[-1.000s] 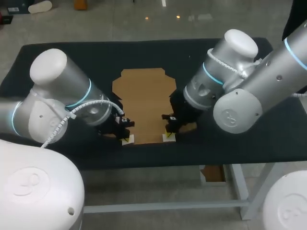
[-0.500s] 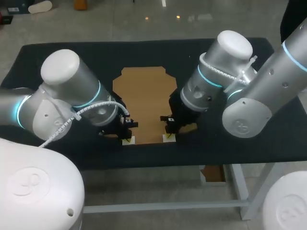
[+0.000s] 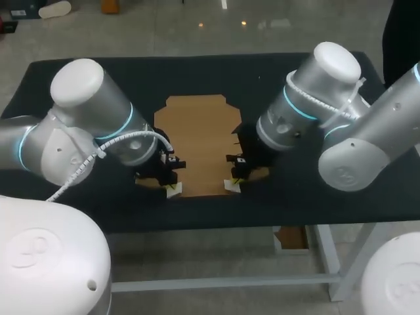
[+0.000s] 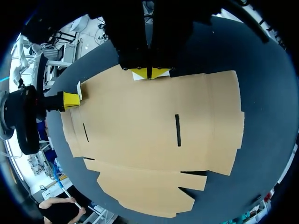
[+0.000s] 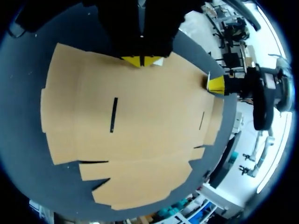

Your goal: Assemble the packaging by folding the flat box into shape, placing the metal phone stand inside, and closing the box properly

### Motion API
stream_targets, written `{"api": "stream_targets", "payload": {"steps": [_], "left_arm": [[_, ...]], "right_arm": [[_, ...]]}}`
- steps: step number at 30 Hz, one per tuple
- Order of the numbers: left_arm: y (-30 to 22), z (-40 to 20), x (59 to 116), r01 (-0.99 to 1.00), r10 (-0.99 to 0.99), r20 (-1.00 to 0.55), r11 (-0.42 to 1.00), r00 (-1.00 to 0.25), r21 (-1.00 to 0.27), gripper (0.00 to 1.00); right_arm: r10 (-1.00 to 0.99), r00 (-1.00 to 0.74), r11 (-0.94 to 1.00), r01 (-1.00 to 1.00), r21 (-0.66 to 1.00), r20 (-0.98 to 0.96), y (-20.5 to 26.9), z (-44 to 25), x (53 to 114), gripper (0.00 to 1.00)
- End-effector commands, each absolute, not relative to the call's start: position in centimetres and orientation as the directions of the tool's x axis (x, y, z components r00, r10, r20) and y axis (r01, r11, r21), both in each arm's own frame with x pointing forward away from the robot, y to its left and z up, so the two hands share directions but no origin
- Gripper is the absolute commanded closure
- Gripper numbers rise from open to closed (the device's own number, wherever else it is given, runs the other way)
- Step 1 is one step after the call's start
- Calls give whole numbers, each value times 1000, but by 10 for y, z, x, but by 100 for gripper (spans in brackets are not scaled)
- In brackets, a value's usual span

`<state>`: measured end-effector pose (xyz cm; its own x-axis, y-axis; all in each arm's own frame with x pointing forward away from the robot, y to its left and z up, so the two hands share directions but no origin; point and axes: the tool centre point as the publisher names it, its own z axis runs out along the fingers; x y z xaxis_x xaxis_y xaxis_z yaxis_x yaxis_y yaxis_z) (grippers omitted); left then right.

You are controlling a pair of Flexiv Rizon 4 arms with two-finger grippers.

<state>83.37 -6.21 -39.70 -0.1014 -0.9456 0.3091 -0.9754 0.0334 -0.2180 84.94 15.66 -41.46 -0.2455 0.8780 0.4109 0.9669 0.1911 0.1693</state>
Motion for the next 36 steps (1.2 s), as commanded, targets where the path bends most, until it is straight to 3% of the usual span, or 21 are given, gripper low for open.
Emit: {"api": "stream_targets", "payload": {"steps": [1,13,36], "left_arm": [[-47,-378,829,-975,-941,321,35,-106,-220,100],[-24,-341,834,-975,-943,319,19,-91,-222,100],[25,-296,833,-975,-933,350,5,-84,-221,100]], "right_arm": [[846,-258,206,965,162,467,137,-400,850,100],[739,-300,263,953,153,603,107,-371,865,100],[690,-303,299,946,122,657,52,-340,878,100]]}}
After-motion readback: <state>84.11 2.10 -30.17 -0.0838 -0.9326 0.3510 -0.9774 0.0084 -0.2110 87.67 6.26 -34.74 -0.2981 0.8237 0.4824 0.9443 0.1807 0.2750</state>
